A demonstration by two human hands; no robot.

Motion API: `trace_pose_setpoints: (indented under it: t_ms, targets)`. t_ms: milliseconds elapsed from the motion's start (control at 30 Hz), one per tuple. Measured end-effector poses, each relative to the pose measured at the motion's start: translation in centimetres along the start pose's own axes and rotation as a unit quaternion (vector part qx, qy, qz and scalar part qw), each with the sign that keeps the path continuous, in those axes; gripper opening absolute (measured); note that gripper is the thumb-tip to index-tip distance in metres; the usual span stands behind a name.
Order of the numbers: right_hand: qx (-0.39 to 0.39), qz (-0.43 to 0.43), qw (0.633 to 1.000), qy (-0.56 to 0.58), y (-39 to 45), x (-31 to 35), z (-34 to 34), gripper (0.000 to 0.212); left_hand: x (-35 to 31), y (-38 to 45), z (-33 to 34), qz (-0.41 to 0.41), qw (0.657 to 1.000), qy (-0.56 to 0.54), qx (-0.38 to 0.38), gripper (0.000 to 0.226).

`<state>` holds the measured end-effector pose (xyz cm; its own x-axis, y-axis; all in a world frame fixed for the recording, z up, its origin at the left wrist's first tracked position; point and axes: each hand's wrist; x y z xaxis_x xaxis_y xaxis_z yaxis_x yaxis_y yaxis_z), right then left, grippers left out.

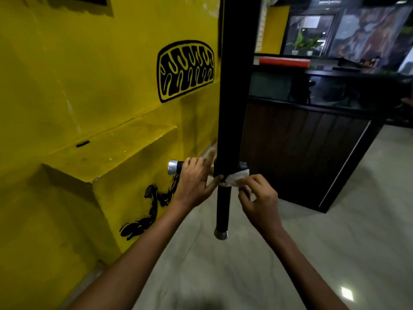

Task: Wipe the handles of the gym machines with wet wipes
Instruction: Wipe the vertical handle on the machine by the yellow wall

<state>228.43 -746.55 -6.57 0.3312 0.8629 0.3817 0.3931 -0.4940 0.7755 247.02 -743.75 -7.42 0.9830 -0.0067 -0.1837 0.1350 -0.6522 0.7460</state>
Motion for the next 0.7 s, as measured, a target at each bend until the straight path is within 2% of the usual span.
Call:
trace_pose_setpoints:
  t_ms: [100,267,367,433,533,700]
  targets:
    - [-0.048,0.018,0.999,-0.009,0.6,0.6,0.5,0.017,0.0,0.0,-0.2,-0.038,0.998,-0.045,0.015,0.085]
    - [-0.112,0.028,0.993,-0.019,1.2,2.6,2.7,0.015,1.1,-0.3,-1.7,-0.004,0.996,-0.082,0.019,0.08]
    - [-0.144,0.042,0.988,-0.041,1.2,3.4,4.2,0.018,3.7,-1.0,-2.6,-0.009,1.0,-0.023,-0.004,0.076]
    - [-0.161,0.066,0.983,-0.051,1.2,4.1,5.4,0.021,5.6,-1.5,-2.7,-0.019,1.0,0.006,0.007,0.076]
    - [-0.166,0.082,0.98,-0.074,1.4,5.5,7.5,0.025,7.8,-2.6,-2.1,0.016,0.999,-0.001,0.031,0.073]
    - [-0.114,0.114,0.978,-0.135,1.9,7.3,10.9,0.04,8.4,-2.6,-1.5,0.035,0.993,-0.11,0.03,0.068]
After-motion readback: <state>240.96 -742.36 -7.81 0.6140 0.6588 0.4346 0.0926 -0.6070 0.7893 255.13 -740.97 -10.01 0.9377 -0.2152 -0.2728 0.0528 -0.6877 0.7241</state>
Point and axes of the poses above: each hand's wrist, its own y-axis towards the middle knuckle, its own z-axis out of the palm, x = y × z, and after that the axes turned 4 degrees about -z, right-handed
